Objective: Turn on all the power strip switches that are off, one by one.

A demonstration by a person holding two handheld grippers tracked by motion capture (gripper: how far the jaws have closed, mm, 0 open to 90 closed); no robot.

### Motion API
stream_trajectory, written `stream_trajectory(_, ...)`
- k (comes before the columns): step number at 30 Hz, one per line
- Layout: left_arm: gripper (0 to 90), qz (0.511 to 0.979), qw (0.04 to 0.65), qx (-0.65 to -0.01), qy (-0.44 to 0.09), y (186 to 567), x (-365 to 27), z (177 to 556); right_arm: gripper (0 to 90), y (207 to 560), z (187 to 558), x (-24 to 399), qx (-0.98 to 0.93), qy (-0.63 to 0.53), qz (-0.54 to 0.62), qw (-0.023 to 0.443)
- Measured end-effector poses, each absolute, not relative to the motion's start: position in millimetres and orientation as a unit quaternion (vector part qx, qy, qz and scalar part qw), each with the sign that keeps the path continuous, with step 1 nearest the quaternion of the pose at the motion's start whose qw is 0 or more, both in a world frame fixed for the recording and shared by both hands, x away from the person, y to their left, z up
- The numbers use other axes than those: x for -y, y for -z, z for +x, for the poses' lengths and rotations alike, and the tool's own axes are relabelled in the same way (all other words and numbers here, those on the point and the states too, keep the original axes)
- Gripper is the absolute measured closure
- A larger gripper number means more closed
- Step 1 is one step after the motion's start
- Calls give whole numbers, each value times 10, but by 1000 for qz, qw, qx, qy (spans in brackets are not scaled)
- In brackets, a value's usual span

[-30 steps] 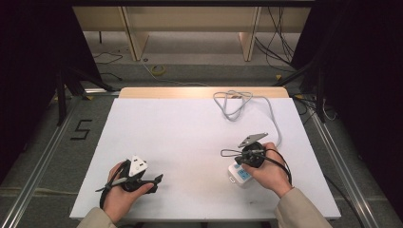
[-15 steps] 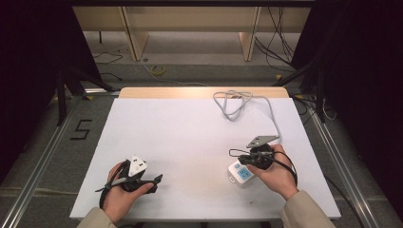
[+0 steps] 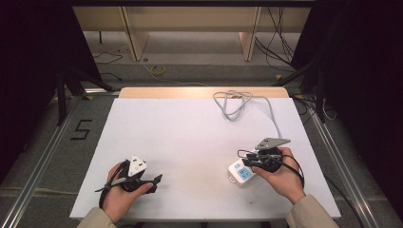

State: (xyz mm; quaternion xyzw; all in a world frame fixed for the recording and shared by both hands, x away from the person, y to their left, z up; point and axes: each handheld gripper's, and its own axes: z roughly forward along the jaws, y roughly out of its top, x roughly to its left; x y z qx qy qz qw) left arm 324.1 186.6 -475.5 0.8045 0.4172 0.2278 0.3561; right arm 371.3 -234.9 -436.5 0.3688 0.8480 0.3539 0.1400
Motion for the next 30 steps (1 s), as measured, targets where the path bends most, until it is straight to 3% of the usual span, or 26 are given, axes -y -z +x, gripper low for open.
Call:
stream_trajectory(15, 219, 805, 352, -419, -228, 4767, -1881, 3253, 539, 4448, 3647, 2566, -822, -385, 388, 159)
stream_trajectory(30, 218, 804, 351, -423, -229, 4781, -1899, 3266, 486, 4514, 3557, 2640, -814, -400, 387, 167)
